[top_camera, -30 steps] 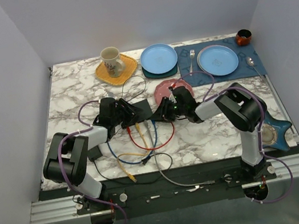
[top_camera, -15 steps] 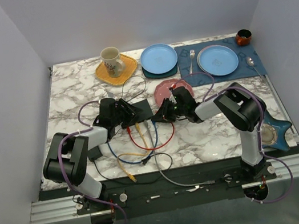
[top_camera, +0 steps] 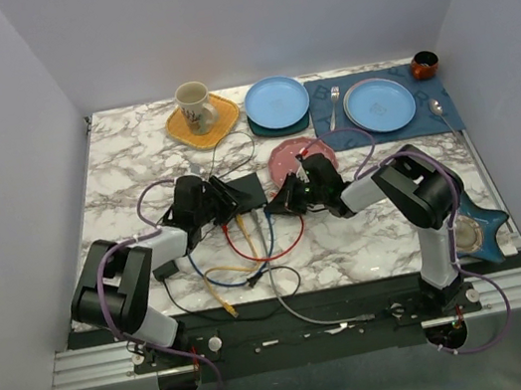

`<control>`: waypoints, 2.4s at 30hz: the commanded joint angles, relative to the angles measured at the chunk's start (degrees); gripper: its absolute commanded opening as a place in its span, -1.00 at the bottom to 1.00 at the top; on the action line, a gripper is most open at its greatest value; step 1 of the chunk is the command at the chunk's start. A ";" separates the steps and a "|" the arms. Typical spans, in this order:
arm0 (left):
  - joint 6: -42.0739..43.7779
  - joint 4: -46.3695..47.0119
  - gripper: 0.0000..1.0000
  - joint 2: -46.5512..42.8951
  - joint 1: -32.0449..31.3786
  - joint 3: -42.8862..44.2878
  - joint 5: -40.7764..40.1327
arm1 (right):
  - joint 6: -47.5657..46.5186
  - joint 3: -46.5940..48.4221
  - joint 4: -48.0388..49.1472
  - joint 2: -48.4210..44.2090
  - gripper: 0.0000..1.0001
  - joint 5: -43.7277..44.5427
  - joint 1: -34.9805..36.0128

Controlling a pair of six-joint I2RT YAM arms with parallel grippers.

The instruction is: Pull the plug from the switch port

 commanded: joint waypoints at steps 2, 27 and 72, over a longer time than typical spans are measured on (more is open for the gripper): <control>-1.31 0.54 0.19 -0.91 -3.48 -1.96 1.66 | -2.20 -3.45 -3.44 2.85 -0.99 0.72 0.39; -1.40 1.88 0.22 -4.32 -2.25 -1.79 -0.53 | -13.78 -12.41 -12.65 -17.96 -0.99 8.18 0.48; 27.42 -0.43 0.98 -25.52 -23.06 -2.75 -10.98 | -19.17 2.17 -43.34 -54.73 -0.99 17.69 0.48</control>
